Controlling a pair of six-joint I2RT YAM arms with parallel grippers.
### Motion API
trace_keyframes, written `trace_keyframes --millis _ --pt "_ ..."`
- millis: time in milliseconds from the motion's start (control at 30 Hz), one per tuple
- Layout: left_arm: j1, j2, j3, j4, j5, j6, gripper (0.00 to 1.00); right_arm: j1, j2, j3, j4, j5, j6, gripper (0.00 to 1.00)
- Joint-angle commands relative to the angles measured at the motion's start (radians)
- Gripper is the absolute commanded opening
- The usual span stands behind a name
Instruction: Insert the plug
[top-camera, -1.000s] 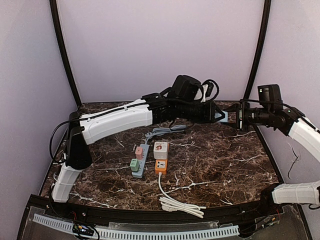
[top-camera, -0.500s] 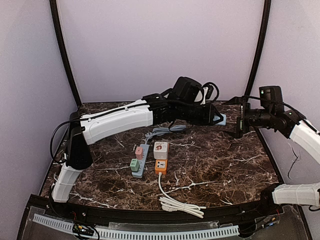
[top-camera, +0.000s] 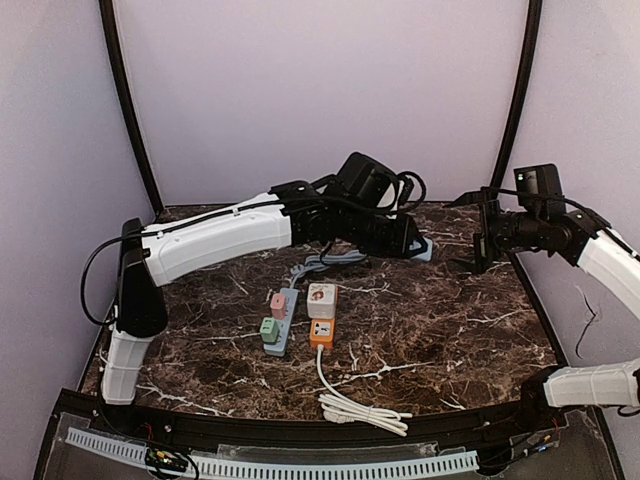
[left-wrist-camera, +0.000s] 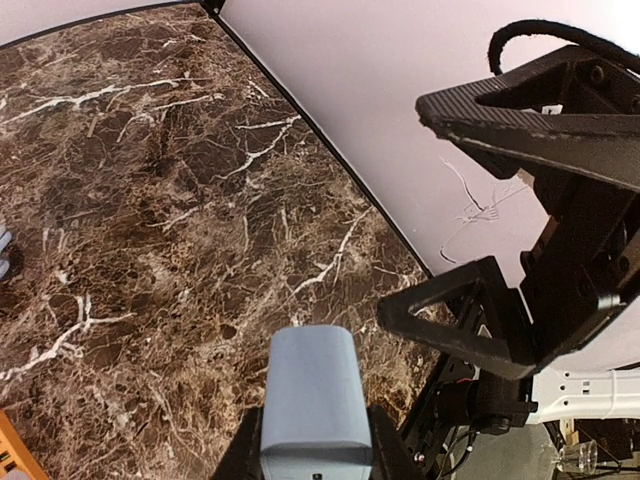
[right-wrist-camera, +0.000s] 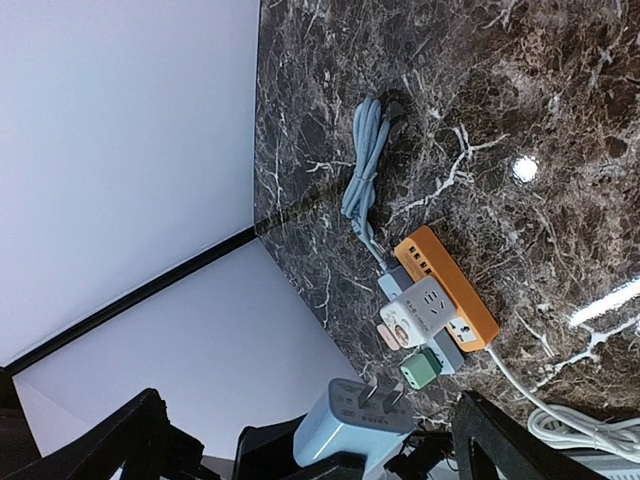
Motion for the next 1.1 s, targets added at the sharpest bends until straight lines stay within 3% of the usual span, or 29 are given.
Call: trace_keyframes --millis 0,633,1067 --pt "-0.003 -0.137 -0.051 -0.08 -0.039 0.015 0.01 0.005 0.012 0.033 -0.054 0.06 -0.103 0.99" --pt "-0.003 -0.221 -0.067 -0.527 -0.041 0.004 0.01 0.0 0.026 0.09 -0.203 0.274 -0.35 0.99" --pt "-0.003 -0.252 -0.154 -0.656 -0.031 -0.092 0.01 -0.012 0.014 0.108 -0.232 0.288 -0.377 0.99"
